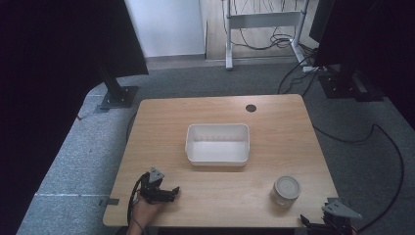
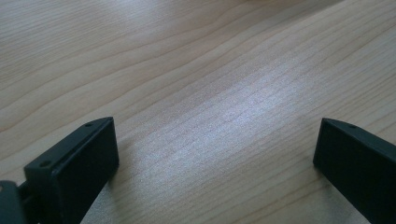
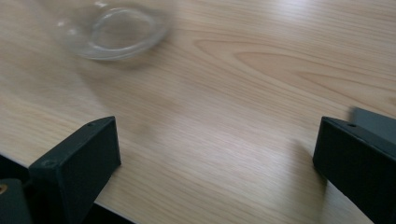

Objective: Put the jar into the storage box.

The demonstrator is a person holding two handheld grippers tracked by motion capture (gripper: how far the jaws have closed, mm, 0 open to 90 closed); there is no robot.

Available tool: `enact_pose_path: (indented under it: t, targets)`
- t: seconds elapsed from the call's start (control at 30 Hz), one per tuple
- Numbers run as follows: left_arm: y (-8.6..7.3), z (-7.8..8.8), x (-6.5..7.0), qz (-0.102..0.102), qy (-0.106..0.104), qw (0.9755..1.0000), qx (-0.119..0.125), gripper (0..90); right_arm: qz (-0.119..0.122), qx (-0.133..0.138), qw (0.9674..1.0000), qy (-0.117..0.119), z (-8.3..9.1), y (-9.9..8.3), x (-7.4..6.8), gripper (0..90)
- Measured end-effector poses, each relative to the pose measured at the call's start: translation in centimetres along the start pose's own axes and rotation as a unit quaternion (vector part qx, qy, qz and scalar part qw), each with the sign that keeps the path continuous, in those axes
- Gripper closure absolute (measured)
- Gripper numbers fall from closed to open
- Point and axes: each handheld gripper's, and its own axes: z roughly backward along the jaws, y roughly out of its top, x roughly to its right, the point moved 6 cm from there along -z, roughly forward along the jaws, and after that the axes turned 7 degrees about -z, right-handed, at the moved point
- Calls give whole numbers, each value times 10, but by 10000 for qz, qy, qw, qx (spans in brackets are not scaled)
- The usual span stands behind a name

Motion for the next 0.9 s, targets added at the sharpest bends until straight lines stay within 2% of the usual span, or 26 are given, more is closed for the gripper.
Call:
enact_pose_path:
  t: [0.23,0.9]
  targets:
    - [0,0,0,-6,-5,10000,-10,0,-31,64,9999,-85,1,-2,0,0]
    - [0,0,0,2,7,10000,-2,0,-27,16,9999,-97,1,-2,0,0]
